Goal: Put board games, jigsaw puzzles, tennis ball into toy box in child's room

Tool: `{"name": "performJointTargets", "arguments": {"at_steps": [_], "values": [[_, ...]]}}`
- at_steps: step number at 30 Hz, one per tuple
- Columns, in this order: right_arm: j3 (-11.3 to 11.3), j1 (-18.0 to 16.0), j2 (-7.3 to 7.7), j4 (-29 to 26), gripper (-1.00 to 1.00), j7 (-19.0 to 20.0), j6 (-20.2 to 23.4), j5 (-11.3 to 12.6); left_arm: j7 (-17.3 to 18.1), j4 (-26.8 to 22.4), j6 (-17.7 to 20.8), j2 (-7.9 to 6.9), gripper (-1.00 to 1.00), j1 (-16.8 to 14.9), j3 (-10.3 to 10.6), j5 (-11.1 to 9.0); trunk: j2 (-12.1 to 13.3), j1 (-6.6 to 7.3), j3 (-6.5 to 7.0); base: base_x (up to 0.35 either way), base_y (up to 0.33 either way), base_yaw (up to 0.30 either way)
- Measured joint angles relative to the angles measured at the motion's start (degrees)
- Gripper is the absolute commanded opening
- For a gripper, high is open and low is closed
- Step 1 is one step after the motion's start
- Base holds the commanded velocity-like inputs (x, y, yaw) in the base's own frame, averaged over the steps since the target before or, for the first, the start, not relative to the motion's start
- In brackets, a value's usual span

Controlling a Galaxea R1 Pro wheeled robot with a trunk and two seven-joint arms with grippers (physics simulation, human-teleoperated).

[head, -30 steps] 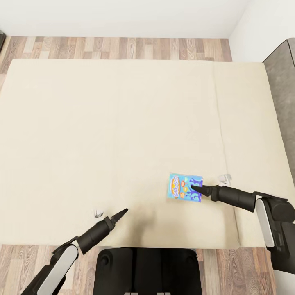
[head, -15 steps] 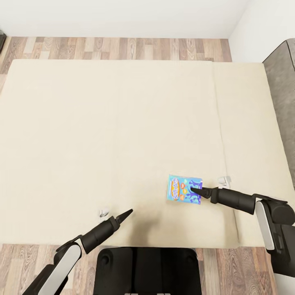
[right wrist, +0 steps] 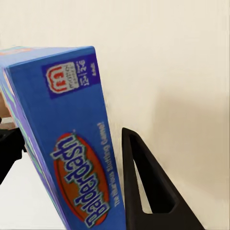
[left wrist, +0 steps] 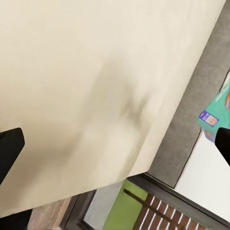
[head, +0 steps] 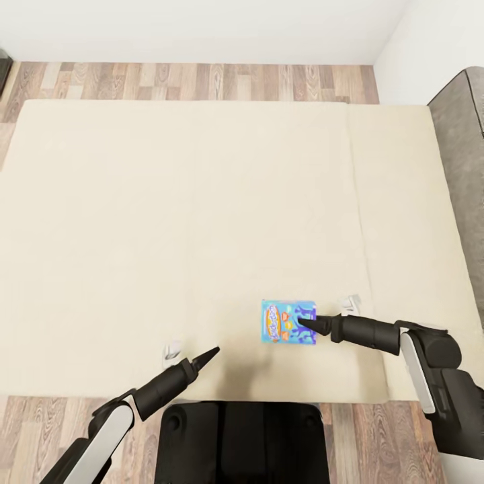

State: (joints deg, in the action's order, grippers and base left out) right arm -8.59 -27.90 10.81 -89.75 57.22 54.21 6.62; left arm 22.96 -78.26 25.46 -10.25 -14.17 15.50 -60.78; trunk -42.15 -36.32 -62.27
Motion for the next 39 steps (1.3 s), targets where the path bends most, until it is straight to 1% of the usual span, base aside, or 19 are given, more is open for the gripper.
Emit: {"name": "performJointTargets", "arguments": {"at_steps": [2, 3, 6, 11, 20, 28, 39], "values": [[1.2, 0.0, -0.03, 0.1, -1.0, 0.0, -0.1, -0.1, 0.0, -0.2, 0.1, -0.03, 1.0, 0.2, 0.0, 0.0, 0.8, 0.44, 0.36, 0.0, 0.0, 0.0], [1.2, 0.0, -0.03, 0.1, -1.0, 0.0, -0.1, -0.1, 0.0, -0.2, 0.1, -0.03, 1.0, 0.2, 0.0, 0.0, 1.2, 0.66, 0.54, 0.0, 0.0, 0.0], [2.2, 0.0, -0.06, 0.1, -1.0, 0.0, -0.1, -0.1, 0.0, -0.5, 0.2, -0.24, 1.0, 1.0, -0.4, -0.1, 2.4, 1.32, 1.08, 0.0, 0.0, 0.0], [2.8, 0.0, -0.08, 0.1, -1.0, 0.0, -0.1, -0.1, 0.1, -0.8, 0.3, -0.51, 1.0, 2.0, -1.1, -0.1, 4.4, 2.42, 1.98, 0.0, 0.0, 0.0], [3.1, 0.1, -0.12, 0.1, -1.0, -0.2, -0.2, -0.1, 0.2, -0.9, 0.4, -0.48, 1.0, 2.9, -2.1, -0.2, 8.0, 4.4, 3.6, 0.0, 0.0, 0.0], [3.2, 0.1, -0.16, 0.1, -1.0, -0.3, -0.2, -0.1, 0.3, -1.0, 0.4, -0.32, 1.0, 3.0, -2.4, -0.2, 11.2, 6.16, 5.08, 0.0, 0.0, 0.0], [3.3, 0.1, -0.44, 0.2, -1.0, -0.4, -0.2, -0.2, 0.4, -0.9, 0.3, -0.37, 1.0, 3.1, -2.4, -0.2, 15.7, 8.58, 7.76, 0.0, 0.0, 0.0]]}}
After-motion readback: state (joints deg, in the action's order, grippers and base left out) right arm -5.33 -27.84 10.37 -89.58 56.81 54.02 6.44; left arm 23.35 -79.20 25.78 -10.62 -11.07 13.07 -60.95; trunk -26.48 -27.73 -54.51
